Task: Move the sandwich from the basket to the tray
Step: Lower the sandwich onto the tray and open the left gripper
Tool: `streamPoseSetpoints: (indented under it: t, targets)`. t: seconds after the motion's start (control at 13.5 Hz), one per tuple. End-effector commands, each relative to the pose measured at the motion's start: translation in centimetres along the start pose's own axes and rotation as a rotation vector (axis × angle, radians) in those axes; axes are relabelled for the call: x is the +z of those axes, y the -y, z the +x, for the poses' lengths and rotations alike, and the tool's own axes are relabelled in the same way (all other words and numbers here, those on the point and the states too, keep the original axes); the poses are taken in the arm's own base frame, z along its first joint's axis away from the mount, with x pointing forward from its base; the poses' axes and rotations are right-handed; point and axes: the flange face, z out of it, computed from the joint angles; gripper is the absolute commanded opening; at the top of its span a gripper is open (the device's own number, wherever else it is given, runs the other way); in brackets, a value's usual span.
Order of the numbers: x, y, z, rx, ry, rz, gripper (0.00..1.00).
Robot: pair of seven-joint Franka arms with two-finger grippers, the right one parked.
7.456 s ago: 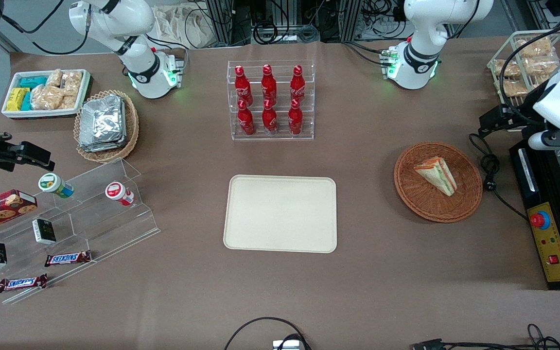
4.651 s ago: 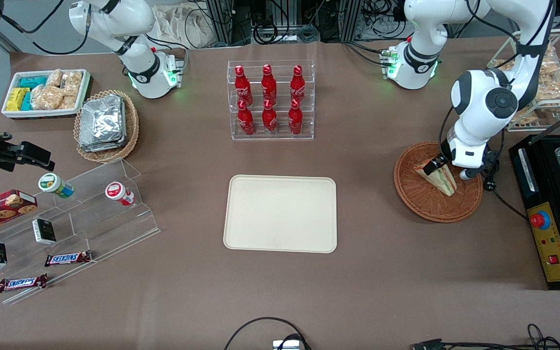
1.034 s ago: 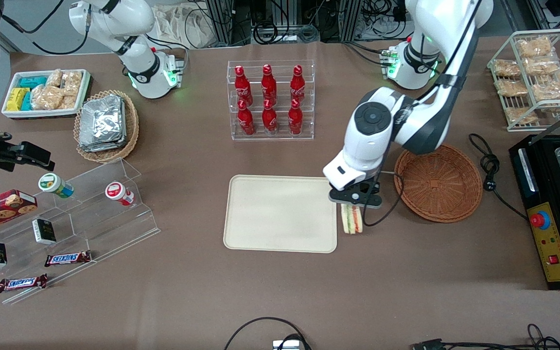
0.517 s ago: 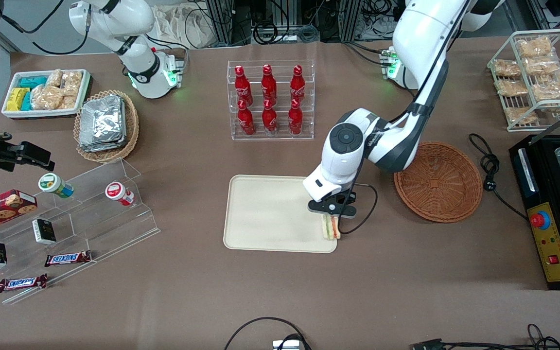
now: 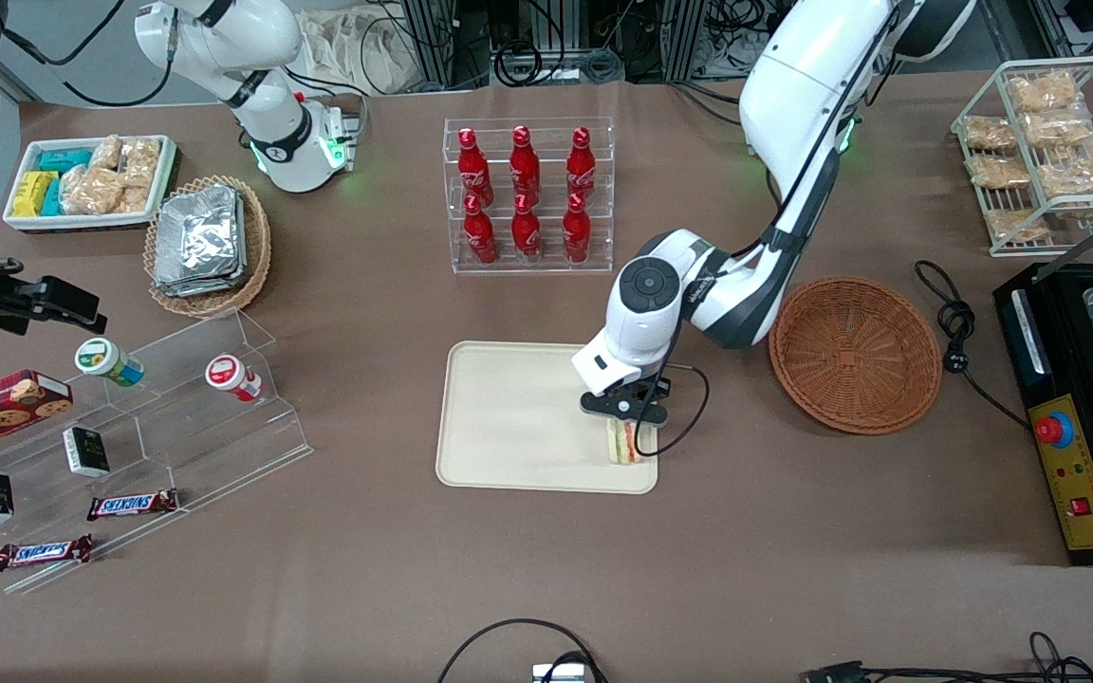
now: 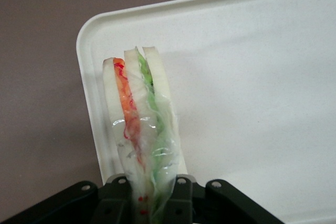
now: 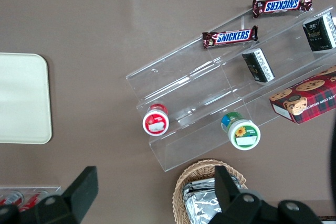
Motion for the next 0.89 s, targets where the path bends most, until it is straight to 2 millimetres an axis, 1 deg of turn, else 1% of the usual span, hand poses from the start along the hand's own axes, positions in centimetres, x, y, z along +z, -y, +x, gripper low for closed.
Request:
streamPoseSetpoints:
  t: [0.0, 0.07, 0.22, 0.3, 0.37, 0.52, 0.59, 0.66, 0.81]
  targets:
    - [0.63, -0.72, 0.42, -0.012, -0.002, -0.008, 0.19]
    - [0.79, -1.04, 0.23, -0.008, 0.002, -0.011, 0.19]
    - [0.8, -1.31, 0.14, -0.017, 0.009, -0.024, 0.25]
    - [0.8, -1.31, 0.14, -0.026, 0.013, -0.032, 0.33]
    - [0.8, -1.41, 0.09, -0.029, 0.014, -0.033, 0.45]
    - [0.96, -1.39, 0.02, -0.042, 0.017, -0.032, 0.73]
    - [0.96, -1.48, -0.03, -0.056, 0.017, -0.031, 0.79]
    - [0.97, -1.47, -0.04, -0.061, 0.019, -0.031, 0.82]
    - [0.81, -1.4, 0.08, -0.088, 0.017, -0.032, 0.91]
